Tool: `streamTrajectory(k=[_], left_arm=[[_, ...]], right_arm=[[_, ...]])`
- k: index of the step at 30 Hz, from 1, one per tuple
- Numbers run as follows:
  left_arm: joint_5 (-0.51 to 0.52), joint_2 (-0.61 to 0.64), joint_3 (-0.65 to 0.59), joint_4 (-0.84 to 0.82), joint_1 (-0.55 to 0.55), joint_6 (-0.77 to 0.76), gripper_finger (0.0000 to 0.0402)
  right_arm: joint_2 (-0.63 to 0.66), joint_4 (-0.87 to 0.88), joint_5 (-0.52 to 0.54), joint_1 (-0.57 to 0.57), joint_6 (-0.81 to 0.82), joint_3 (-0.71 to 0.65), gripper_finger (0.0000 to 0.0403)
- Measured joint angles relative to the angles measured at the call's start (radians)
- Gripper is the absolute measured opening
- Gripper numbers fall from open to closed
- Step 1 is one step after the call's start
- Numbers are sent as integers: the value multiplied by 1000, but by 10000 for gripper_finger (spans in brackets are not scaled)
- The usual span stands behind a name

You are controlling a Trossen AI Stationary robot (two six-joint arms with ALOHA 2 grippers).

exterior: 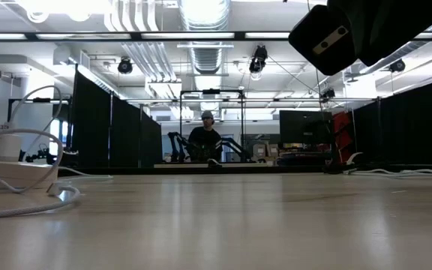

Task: Insert USB
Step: Insert the bottom white charger cable into the black outlet extension, then insert the bottom black charger cable into the right white outlet extension

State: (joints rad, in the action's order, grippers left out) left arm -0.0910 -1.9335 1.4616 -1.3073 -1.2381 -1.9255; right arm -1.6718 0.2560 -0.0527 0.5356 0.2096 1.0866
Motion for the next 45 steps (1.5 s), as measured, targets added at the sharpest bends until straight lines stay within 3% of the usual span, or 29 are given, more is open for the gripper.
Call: streamTrajectory(k=[9,24,30,37,42,45], left_arm=[[-1,20,-6,-55,23,13,41],[20,142,-2,-115,64,44,146],[-68,231,-2,-138,107,91,170],[-129,350,0,-207,184,93,172],[-237,443,0,-270,262,100,152],[-247,498,0,-265,309,94,135]], right_arm=[[0,0,0,6,0,0,16],[0,0,0,8,-2,0,16],[0,0,0,8,-2,0,16],[0,1,-1,8,-2,0,16],[0,8,-1,7,-4,0,16],[0,22,0,7,-11,0,16]])
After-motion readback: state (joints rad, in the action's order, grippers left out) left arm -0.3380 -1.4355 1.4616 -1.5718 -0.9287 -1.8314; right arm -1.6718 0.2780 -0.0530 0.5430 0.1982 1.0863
